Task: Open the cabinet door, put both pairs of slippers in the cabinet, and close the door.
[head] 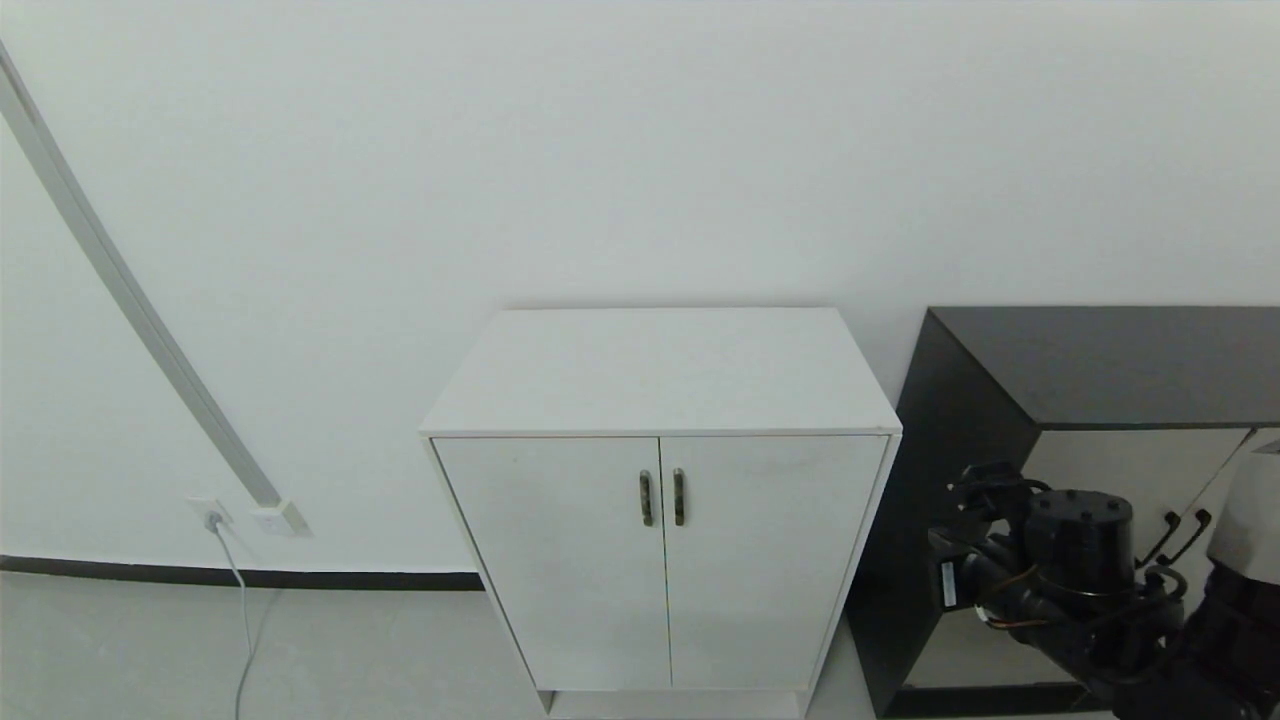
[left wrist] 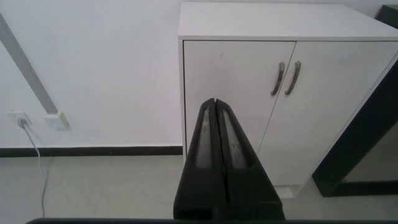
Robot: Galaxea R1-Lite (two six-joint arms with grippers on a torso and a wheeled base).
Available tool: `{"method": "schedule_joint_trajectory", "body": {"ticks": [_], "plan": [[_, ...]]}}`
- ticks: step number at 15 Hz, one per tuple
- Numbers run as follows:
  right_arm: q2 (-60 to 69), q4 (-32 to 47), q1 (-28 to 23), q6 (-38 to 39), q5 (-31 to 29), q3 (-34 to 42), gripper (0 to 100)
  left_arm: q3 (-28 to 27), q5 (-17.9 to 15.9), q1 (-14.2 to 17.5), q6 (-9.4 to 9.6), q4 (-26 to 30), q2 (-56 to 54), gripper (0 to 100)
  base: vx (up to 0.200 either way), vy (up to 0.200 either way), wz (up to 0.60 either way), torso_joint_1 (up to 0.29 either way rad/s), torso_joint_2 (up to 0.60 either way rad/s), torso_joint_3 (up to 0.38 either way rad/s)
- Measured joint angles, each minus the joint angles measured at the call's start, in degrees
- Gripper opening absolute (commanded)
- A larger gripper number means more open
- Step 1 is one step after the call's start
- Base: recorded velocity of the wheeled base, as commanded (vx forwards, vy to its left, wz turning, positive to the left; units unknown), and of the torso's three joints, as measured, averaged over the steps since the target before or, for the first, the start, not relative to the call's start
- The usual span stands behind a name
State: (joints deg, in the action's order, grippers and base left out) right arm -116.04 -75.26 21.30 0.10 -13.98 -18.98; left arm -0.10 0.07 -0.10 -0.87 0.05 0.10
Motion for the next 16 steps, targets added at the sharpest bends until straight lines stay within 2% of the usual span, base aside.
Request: {"method": "schedule_joint_trajectory", "body": {"ticks": [5,9,12,16], "plan": [[9.7,-4.2,-1.1,0.0,0.0,13.6,0,0.0,0.0,0.0,0.09,0.0,0.0,0,0.0,0.0,0.0,0.0,0.0,0.0],[15.7,-4.8,-3.2,0.1,0.0,18.5,0,0.0,-0.1,0.0,0.11,0.0,0.0,0,0.0,0.0,0.0,0.0,0.0,0.0],[21.3,1.0,-5.1,0.2,0.2,19.0,0,0.0,-0.1,0.0,0.11,0.0,0.0,0,0.0,0.0,0.0,0.0,0.0,0.0],[32.1,15.9,-5.9,0.5,2.1,19.0,0,0.0,-0.1,0.0,0.09,0.0,0.0,0,0.0,0.0,0.0,0.0,0.0,0.0]]}}
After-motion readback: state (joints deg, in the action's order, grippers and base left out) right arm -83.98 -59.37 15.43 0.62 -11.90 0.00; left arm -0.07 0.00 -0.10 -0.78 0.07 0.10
